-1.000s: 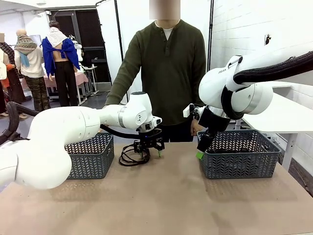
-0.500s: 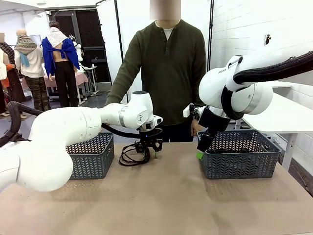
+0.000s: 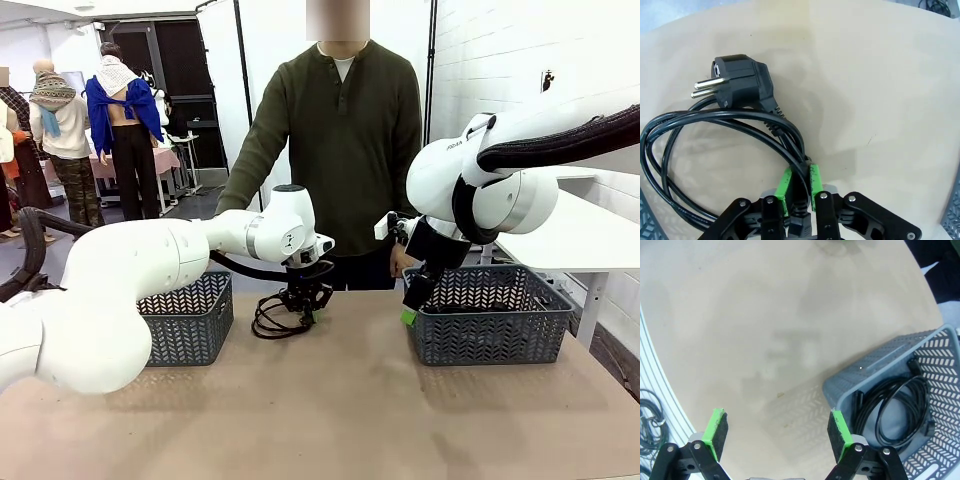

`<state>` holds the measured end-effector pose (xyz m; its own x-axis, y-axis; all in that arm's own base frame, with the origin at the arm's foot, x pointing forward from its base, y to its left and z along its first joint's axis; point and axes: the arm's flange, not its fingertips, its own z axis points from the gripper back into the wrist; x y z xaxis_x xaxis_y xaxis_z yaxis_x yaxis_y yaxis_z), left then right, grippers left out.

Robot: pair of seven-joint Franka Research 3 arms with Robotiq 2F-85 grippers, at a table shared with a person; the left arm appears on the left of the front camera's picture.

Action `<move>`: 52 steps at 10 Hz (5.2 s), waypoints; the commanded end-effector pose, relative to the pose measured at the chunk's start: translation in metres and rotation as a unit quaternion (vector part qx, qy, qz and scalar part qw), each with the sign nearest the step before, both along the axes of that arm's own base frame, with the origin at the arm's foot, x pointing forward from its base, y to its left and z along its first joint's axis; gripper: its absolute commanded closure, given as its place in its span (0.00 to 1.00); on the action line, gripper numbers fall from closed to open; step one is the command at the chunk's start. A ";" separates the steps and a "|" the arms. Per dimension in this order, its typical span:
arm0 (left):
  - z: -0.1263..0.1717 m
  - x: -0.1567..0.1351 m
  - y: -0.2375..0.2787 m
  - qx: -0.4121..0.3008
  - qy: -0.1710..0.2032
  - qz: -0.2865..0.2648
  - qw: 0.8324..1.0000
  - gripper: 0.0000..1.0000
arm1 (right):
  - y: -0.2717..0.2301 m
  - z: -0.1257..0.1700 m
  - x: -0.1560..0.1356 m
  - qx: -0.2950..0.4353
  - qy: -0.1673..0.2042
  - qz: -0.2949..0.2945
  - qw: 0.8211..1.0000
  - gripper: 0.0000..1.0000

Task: Organize the cables according to human instructions.
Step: Pick up a bundle of cables and place it in the basket indicated by the human.

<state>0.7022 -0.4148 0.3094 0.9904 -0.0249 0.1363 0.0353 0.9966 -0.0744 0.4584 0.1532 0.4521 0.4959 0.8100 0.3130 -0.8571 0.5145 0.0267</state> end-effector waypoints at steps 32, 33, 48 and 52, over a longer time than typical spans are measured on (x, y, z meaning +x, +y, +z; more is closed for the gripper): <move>0.232 -0.142 0.173 0.071 -0.003 -0.094 0.993 1.00 | 0.000 0.000 0.001 -0.003 -0.002 -0.001 1.000 0.00; 0.230 -0.141 0.186 0.053 -0.004 -0.077 0.996 1.00 | 0.000 0.000 0.001 -0.003 -0.002 -0.001 1.000 0.00; 0.228 -0.115 0.218 0.048 0.003 -0.047 0.998 1.00 | 0.000 0.000 0.001 -0.003 -0.002 -0.001 1.000 0.00; 0.213 -0.105 0.238 0.045 0.007 -0.036 0.998 1.00 | 0.000 0.000 0.001 -0.003 -0.002 -0.001 1.000 0.00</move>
